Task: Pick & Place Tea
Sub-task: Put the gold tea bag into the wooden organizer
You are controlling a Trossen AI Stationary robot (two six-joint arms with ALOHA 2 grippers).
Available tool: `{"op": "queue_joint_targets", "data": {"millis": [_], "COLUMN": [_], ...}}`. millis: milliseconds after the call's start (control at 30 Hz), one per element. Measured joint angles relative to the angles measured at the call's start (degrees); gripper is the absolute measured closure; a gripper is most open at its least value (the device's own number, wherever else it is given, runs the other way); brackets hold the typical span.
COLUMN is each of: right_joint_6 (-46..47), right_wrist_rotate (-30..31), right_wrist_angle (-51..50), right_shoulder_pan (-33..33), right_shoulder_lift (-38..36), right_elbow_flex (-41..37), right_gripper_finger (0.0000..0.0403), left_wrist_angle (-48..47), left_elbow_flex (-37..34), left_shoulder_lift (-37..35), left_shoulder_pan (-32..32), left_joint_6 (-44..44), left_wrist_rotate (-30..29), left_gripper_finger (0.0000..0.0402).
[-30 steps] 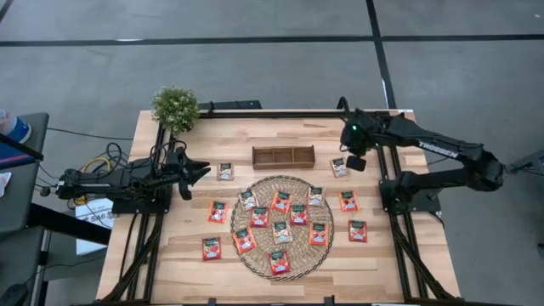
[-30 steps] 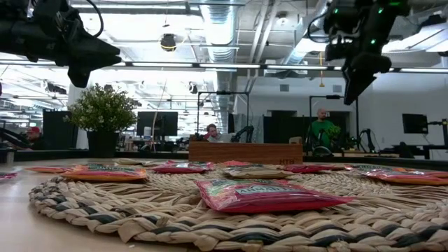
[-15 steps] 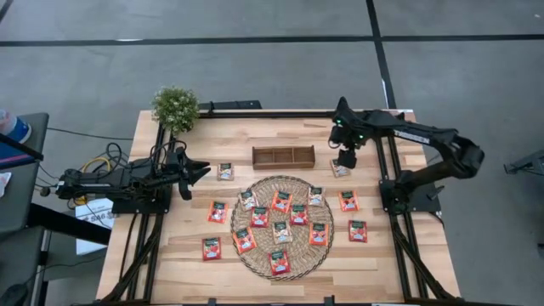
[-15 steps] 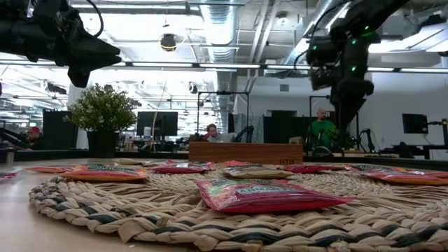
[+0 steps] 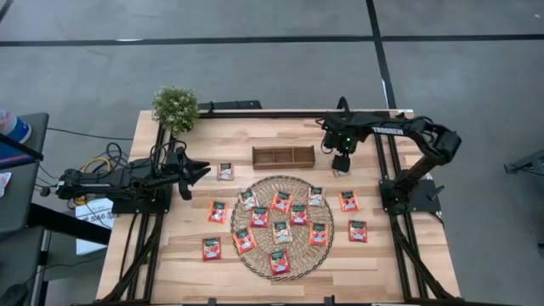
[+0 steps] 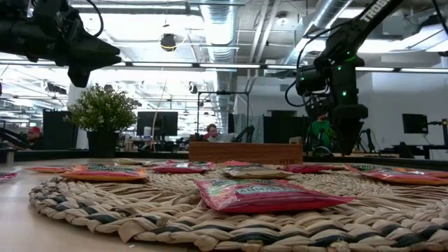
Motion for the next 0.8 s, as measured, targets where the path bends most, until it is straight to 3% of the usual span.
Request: {"op": "queue_joint_targets", "data": {"millis": [800], "right_joint_6": [-1.5], "right_wrist_rotate": [0.1], "right_wrist_angle": [3.4], "right_shoulder_pan": [0.1], "right_shoulder_lift": [1.6], "right_elbow_flex": [-0.1], "right_gripper_finger": [0.0203], "left_wrist_angle": [0.0], "left_elbow_flex": [0.0], "left_shoulder_lift": [0.0], "left_shoulder_pan": [0.0], "left_joint_6": [-0.1], "left_wrist_rotate": [0.0], "left_gripper_finger": [0.0305]}}
